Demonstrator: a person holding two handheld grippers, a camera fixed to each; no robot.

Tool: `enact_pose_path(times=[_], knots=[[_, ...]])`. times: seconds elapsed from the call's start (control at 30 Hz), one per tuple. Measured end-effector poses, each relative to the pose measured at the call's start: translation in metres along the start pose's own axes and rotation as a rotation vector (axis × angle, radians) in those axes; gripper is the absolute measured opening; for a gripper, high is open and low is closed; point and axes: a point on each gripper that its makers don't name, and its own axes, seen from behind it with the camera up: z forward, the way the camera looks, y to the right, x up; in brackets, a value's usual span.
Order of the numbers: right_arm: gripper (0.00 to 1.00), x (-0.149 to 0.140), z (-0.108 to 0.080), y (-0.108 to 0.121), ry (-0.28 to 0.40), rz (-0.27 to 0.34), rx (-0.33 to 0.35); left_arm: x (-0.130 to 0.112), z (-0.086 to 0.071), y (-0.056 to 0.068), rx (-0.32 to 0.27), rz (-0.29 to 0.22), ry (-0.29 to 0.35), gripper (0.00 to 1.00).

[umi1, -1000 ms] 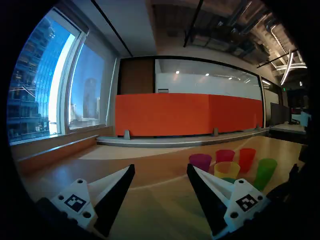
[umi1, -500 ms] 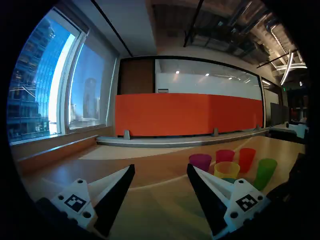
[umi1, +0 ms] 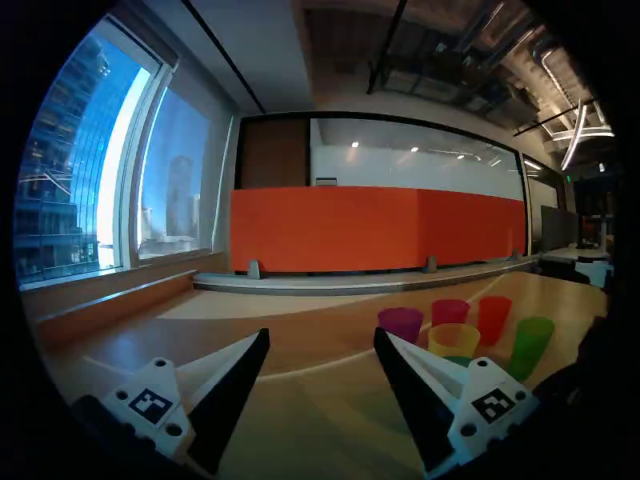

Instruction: Pour water

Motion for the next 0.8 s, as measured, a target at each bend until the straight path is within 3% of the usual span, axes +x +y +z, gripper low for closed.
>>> enact_pose_path(times=[0.8], knots=[[0.99,-0.013,0.006,0.006,-0.023,0.011,-0.009,0.0,0.0,0.0,0.0,0.0,0.0,0.97]])
